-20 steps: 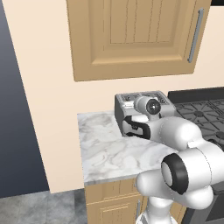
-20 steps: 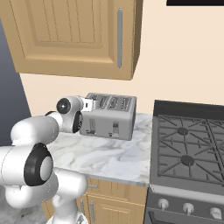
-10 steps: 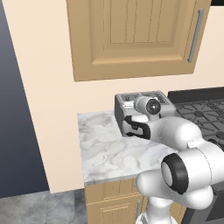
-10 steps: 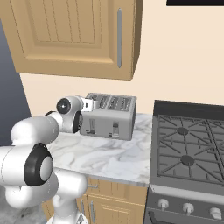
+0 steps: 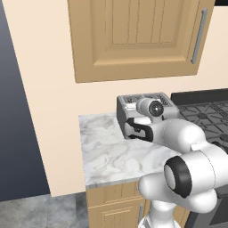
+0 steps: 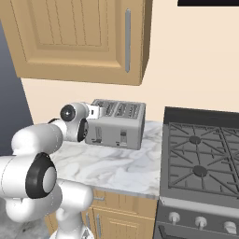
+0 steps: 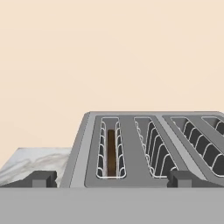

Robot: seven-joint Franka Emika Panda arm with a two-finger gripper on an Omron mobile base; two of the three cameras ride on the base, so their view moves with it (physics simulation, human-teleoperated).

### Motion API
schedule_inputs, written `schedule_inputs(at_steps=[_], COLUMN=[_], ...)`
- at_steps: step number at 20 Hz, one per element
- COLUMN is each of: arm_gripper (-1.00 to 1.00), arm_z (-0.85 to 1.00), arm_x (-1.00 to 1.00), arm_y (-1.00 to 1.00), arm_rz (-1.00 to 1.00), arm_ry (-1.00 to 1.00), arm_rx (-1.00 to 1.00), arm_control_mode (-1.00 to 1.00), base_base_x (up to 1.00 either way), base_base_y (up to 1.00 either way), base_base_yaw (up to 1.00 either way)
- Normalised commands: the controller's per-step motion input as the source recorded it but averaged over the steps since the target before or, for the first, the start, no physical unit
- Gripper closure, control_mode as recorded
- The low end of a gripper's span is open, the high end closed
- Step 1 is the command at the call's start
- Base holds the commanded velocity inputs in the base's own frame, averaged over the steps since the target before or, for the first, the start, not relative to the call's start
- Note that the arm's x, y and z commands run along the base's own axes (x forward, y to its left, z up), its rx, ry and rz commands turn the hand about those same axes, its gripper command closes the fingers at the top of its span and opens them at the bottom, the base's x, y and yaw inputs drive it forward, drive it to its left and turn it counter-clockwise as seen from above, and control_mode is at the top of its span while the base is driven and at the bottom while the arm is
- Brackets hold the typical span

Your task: Start the toaster. Once the lever pops up, take the bread to the plate on the dining counter.

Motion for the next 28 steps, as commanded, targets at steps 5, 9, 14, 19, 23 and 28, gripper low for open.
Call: schedule_inputs(at_steps=[5, 9, 14, 19, 23, 28], arm_gripper=[-1.00, -1.00, -1.00, -1.00, -1.00, -1.00], arm_z=[0.00, 0.00, 0.00, 0.00, 0.00, 0.00], arm_x=[0.00, 0.00, 0.00, 0.00, 0.00, 0.00], arm_y=[0.00, 0.00, 0.00, 0.00, 0.00, 0.00], arm_rz=[0.00, 0.00, 0.00, 0.00, 0.00, 0.00], arm_ry=[0.00, 0.00, 0.00, 0.00, 0.00, 0.00], arm_rx=[0.00, 0.00, 0.00, 0.00, 0.00, 0.00], arm_control_mode=[-1.00, -1.00, -1.00, -1.00, -1.00, -1.00], base_base_x=[0.00, 0.00, 0.00, 0.00, 0.00, 0.00], base_base_y=[0.00, 0.00, 0.00, 0.00, 0.00, 0.00], base_base_yaw=[0.00, 0.00, 0.00, 0.00, 0.00, 0.00])
